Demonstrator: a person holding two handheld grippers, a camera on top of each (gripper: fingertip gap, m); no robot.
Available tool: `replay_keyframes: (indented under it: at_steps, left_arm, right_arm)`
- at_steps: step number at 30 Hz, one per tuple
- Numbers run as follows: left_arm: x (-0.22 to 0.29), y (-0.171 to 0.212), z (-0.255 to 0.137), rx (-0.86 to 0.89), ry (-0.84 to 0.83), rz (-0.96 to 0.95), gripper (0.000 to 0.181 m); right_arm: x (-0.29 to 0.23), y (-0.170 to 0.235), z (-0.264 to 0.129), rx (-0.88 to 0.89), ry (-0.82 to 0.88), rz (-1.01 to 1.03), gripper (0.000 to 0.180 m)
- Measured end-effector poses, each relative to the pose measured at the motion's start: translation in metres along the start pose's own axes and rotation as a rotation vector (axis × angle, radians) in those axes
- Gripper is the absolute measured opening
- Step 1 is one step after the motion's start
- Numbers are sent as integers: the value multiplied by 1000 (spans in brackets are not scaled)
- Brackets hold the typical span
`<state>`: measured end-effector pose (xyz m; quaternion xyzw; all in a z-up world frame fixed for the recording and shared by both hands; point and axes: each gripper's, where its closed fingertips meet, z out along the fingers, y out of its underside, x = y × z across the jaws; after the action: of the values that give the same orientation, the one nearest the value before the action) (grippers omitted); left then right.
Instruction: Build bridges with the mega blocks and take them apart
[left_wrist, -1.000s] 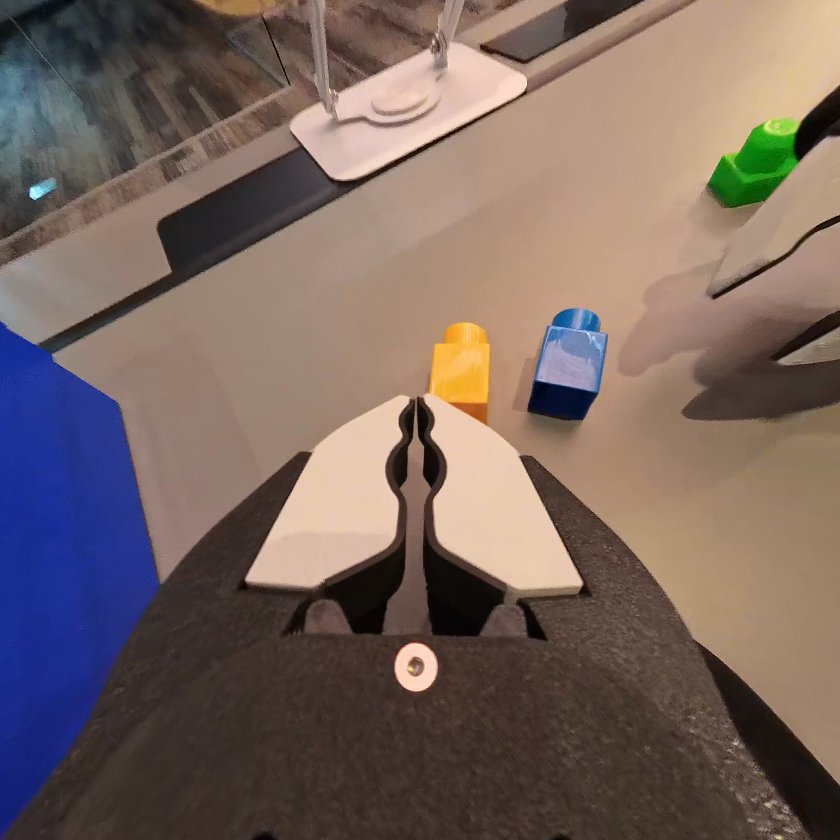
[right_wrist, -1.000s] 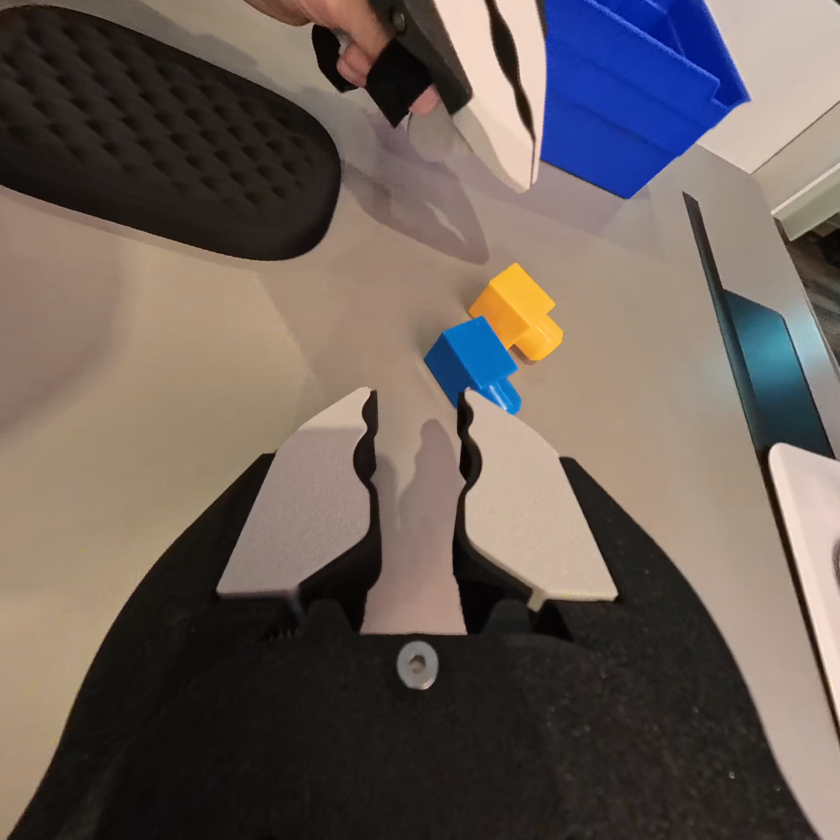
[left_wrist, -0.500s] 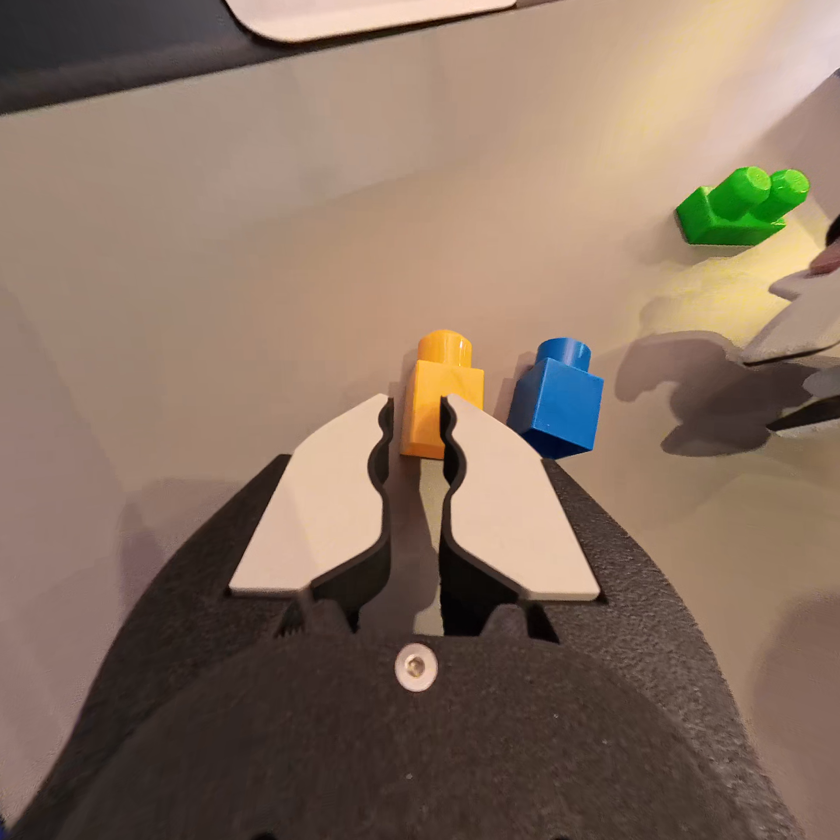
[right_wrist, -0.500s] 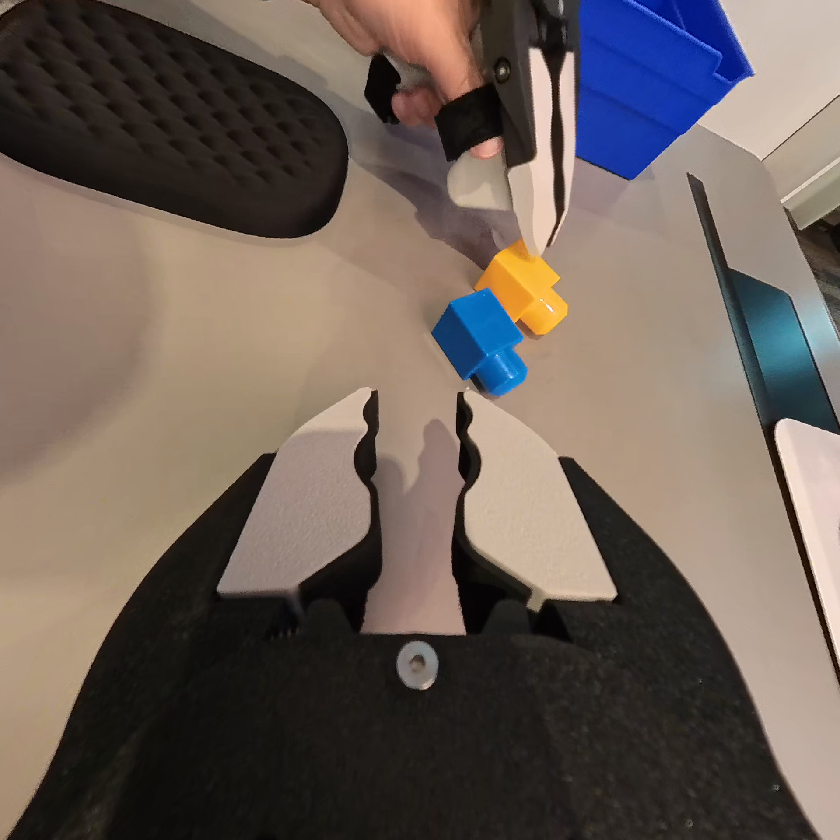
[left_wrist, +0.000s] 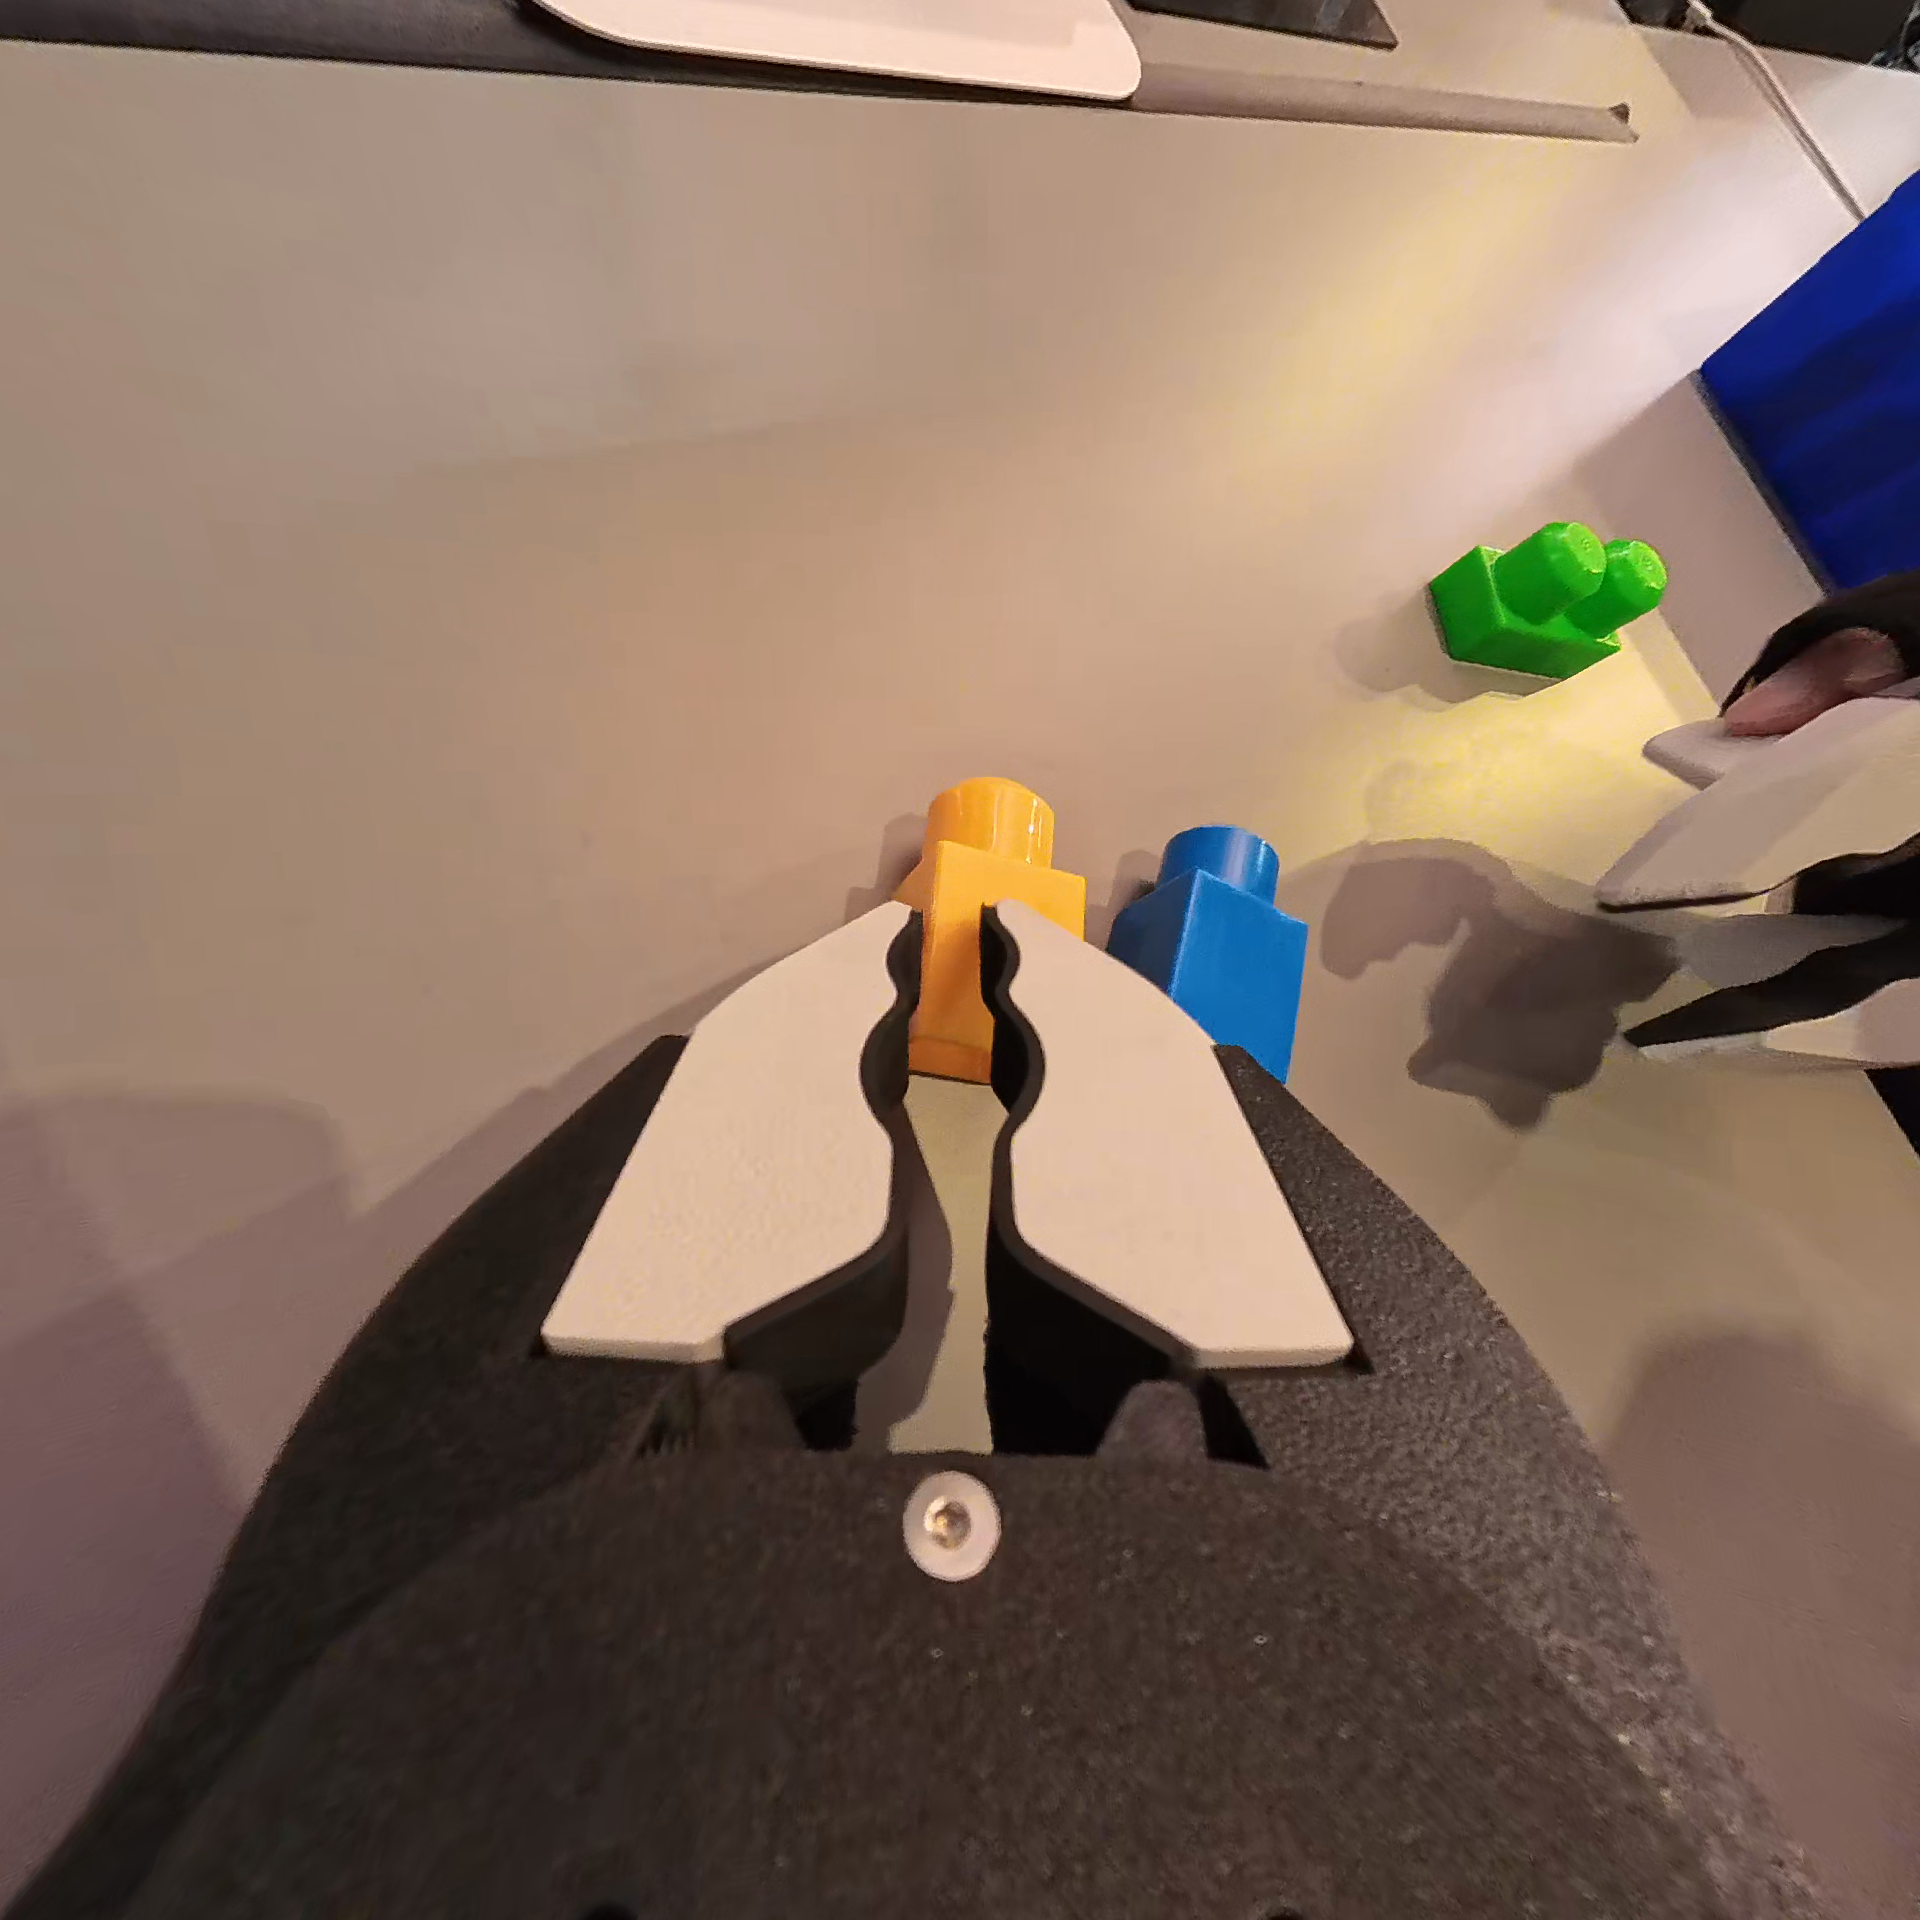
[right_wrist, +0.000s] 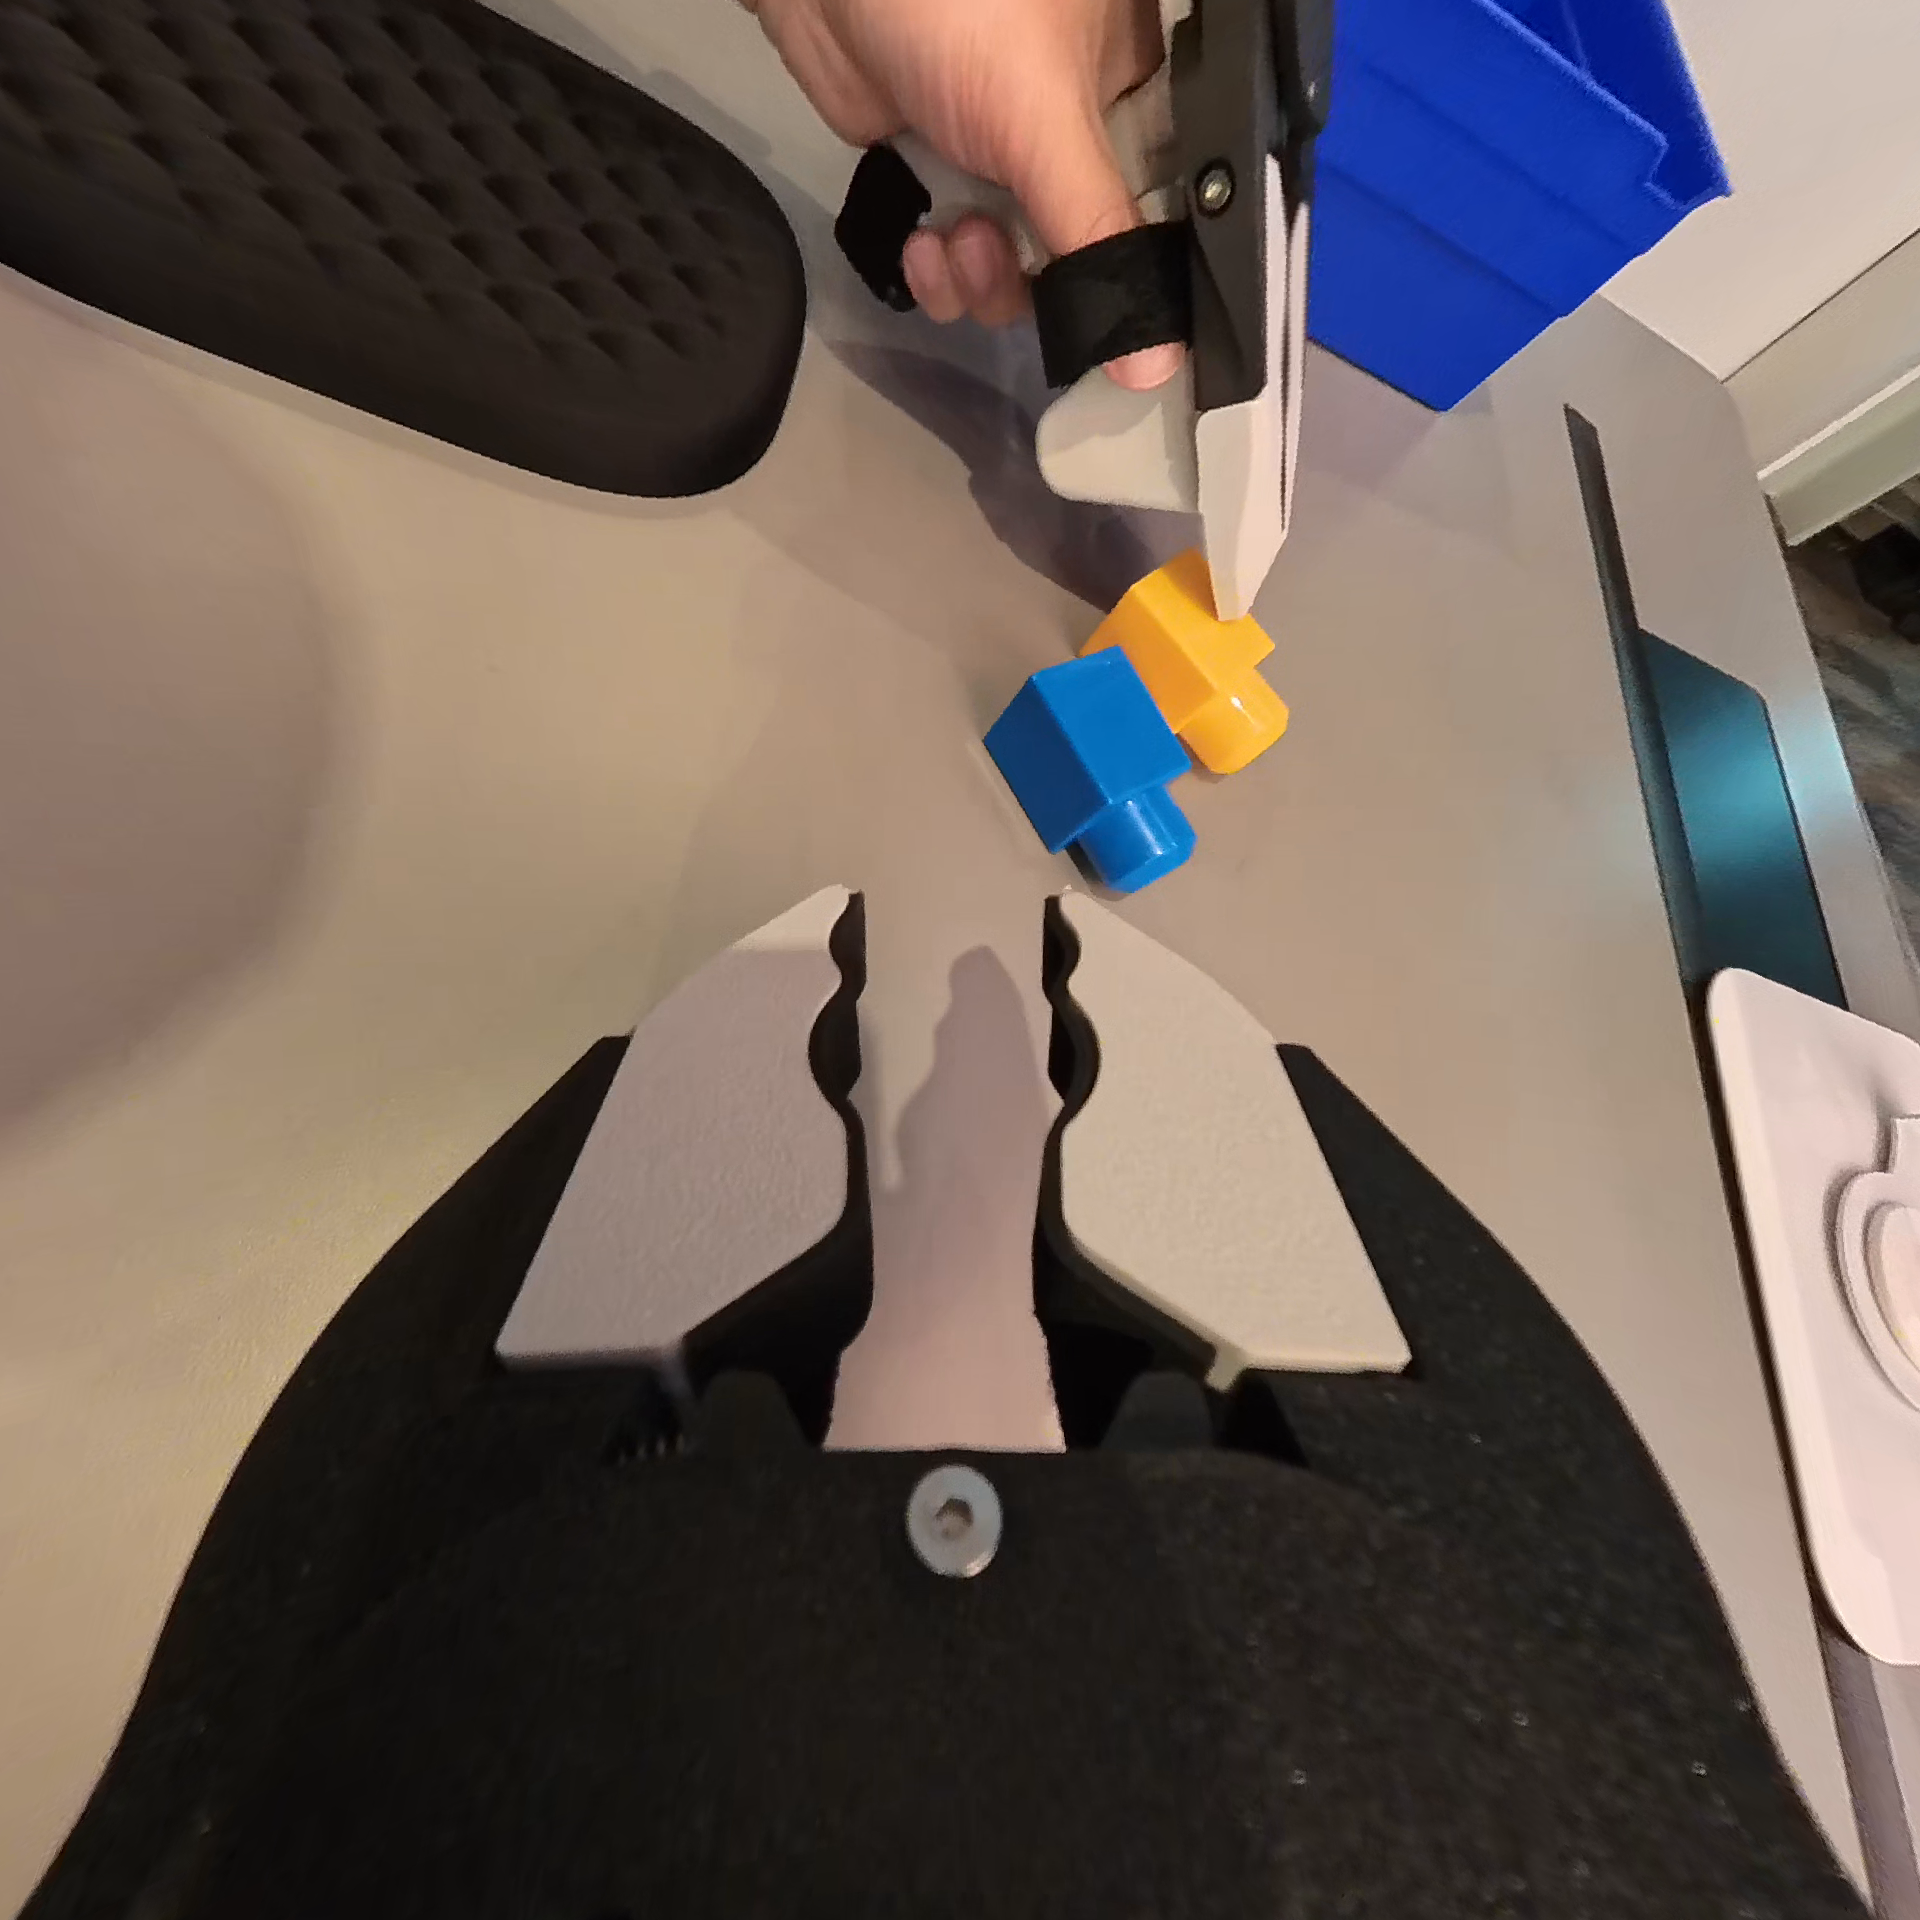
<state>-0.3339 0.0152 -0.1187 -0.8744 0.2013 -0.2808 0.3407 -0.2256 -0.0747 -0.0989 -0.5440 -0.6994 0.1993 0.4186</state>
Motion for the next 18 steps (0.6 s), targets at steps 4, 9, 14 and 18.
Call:
replay_keyframes:
  at_steps: [4, 9, 14, 18]
  left_arm:
    - [3, -1, 3, -6, 2, 25, 10]
    - [7, -4, 9, -22, 9, 53, 9]
    - [10, -6, 12, -32, -2, 84, 8]
    - [13, -5, 12, -26, -6, 98, 8]
  right_arm:
    - [4, -1, -5, 14, 10, 13, 32]
    - [6, -1, -7, 24, 13, 24, 32]
    - [6, -1, -8, 21, 13, 20, 32]
    - [6, -1, -8, 22, 12, 22, 32]
